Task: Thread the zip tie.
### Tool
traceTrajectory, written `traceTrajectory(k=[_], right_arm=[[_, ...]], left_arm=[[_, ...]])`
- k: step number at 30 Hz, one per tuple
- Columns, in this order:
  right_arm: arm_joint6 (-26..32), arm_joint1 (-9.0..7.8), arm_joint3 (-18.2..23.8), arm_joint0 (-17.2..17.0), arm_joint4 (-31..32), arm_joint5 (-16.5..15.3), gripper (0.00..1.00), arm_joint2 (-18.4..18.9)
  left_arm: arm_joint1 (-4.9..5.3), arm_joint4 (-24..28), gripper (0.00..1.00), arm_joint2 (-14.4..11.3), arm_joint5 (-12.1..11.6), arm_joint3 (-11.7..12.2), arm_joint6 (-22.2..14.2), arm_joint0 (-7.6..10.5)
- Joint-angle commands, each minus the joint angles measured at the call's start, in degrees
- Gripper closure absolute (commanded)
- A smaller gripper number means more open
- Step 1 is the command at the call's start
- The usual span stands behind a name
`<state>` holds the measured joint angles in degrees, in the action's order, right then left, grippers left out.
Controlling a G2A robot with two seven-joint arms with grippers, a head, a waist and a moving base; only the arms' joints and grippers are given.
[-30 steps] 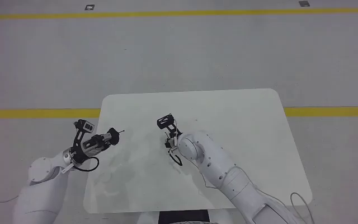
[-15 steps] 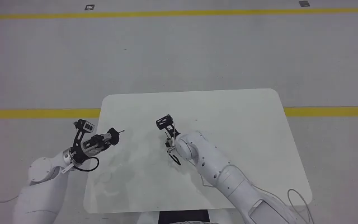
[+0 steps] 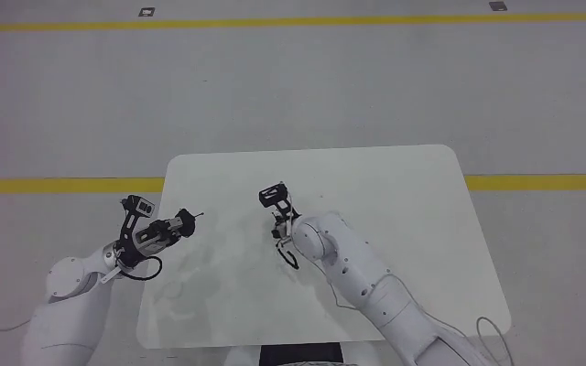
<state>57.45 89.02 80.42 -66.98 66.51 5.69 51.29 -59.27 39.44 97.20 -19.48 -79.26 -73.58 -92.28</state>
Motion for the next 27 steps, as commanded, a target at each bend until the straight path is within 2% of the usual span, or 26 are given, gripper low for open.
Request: traceTrajectory(k=[1,4,7,10,14,15,27], right_arm=[[0.4,-0.65,5.2,-2.2,-1.9,-0.7,1.00,2.6],[-0.1,-1.58,12.0,-5.8,-7.0,-3.8,1.00,6.7],[-1.5,-2.31,16.3,-8.4,-13.2,-8.3,1.00,10.2],[-3.4,-2.84,18.1,-10.1,-21.1,-14.0,1.00,13.0],[-4.9,-3.20,16.8,-10.0,-32.3,-24.3,1.00,13.8],[-4.8,-3.25,16.0,-9.3,-34.2,-25.2,1.00,13.7],[-5.2,-3.24,16.1,-9.4,-34.5,-25.2,1.00,13.6]], left_arm=[[0.00,0.0,1.00,0.0,0.0,0.0,0.0,0.00],[0.00,0.0,1.00,0.0,0.0,0.0,0.0,0.00],[0.00,0.0,1.00,0.0,0.0,0.0,0.0,0.00],[0.00,0.0,1.00,0.0,0.0,0.0,0.0,0.00],[0.00,0.0,1.00,0.0,0.0,0.0,0.0,0.00],[0.00,0.0,1.00,0.0,0.0,0.0,0.0,0.00],[0.00,0.0,1.00,0.0,0.0,0.0,0.0,0.00]])
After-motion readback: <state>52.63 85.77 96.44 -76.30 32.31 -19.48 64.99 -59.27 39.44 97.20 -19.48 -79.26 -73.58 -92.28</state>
